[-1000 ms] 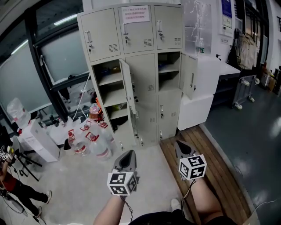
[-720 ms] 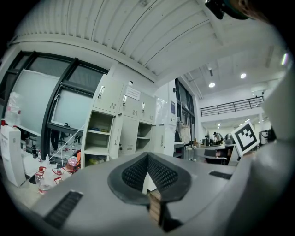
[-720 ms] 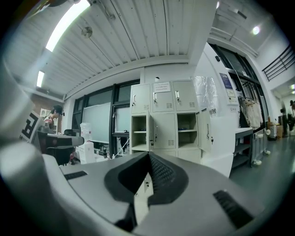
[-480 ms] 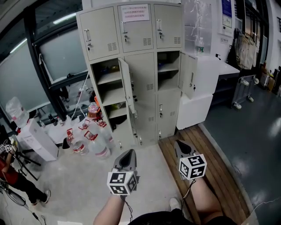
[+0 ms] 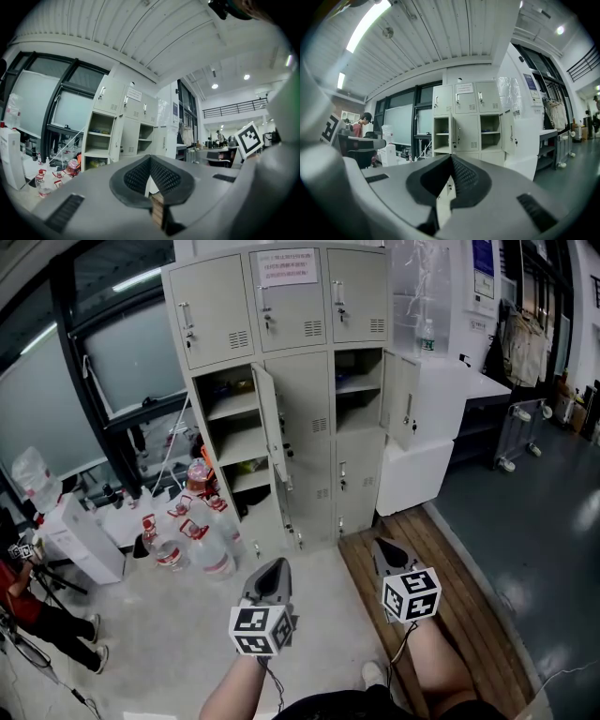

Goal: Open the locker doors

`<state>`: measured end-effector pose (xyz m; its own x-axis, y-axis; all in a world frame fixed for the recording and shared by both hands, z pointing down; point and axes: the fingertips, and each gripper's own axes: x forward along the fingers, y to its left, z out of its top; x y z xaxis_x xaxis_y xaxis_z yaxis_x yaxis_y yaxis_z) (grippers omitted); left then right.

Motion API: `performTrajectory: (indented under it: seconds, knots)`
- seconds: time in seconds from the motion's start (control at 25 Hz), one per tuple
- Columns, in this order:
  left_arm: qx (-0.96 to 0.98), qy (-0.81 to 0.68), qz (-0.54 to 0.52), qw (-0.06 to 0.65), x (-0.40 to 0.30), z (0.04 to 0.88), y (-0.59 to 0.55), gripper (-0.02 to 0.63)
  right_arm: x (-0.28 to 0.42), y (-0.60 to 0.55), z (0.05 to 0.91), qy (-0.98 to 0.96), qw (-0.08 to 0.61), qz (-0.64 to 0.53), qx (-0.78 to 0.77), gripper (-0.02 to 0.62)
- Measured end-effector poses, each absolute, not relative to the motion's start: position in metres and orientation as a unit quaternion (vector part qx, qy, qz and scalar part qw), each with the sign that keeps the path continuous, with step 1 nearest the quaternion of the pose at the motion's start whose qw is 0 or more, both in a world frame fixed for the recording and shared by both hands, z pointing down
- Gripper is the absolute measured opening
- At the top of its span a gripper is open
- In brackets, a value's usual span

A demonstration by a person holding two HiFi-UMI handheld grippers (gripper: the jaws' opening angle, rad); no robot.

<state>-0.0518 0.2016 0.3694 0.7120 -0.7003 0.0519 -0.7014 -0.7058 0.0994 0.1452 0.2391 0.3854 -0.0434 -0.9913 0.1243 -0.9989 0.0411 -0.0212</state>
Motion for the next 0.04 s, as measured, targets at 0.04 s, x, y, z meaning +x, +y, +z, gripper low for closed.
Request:
performTrajectory:
  seconds: [0.04]
  knots:
    - [0.923,-0.380,0.005,0.056,-0.0520,0.3691,0.2020,0.000,0.1449,0.2393,0.3852,-0.721,0.038,0.051,0.690,0.000]
